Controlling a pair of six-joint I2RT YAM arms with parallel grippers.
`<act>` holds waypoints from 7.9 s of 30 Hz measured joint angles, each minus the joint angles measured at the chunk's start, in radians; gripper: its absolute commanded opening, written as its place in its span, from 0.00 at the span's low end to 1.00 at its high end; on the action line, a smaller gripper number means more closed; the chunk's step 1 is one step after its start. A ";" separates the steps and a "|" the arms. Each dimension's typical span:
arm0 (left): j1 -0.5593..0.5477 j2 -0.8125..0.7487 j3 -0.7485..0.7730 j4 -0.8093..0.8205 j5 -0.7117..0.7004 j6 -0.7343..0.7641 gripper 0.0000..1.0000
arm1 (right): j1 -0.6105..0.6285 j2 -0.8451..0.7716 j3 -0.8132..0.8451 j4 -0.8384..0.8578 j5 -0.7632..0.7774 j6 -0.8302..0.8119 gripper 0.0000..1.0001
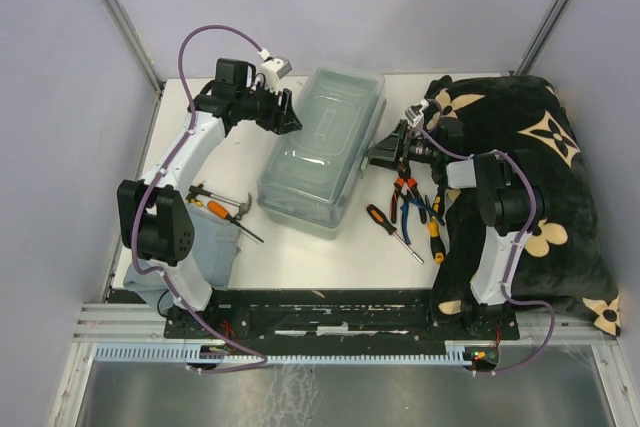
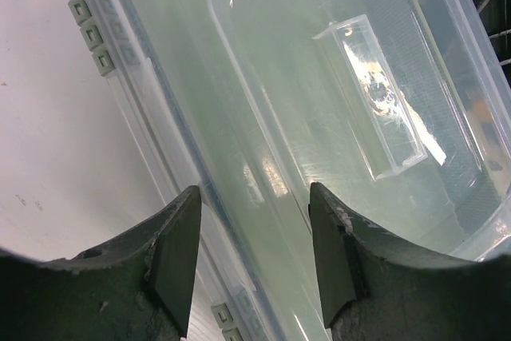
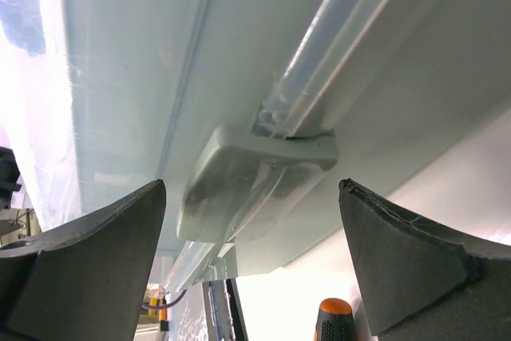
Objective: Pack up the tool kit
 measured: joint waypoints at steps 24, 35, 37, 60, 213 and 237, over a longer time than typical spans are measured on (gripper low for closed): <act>0.008 0.019 0.029 -0.026 0.018 0.014 0.31 | -0.002 0.235 0.105 0.415 -0.144 0.418 0.83; 0.015 0.025 0.040 -0.031 0.008 0.025 0.31 | 0.035 0.062 0.158 -0.195 -0.112 -0.041 0.82; 0.016 0.025 0.041 -0.031 0.002 0.030 0.31 | 0.039 0.075 0.147 -0.127 -0.113 0.016 0.86; 0.020 0.028 0.047 -0.022 -0.023 0.044 0.29 | 0.045 0.229 0.129 0.324 -0.119 0.429 0.77; 0.008 0.019 -0.017 0.102 -0.100 -0.225 0.67 | 0.052 -1.038 -0.201 -1.128 0.666 -0.156 0.92; 0.062 0.075 -0.004 0.116 0.063 -0.281 0.77 | 0.126 -1.018 -0.306 -0.933 0.627 0.009 0.92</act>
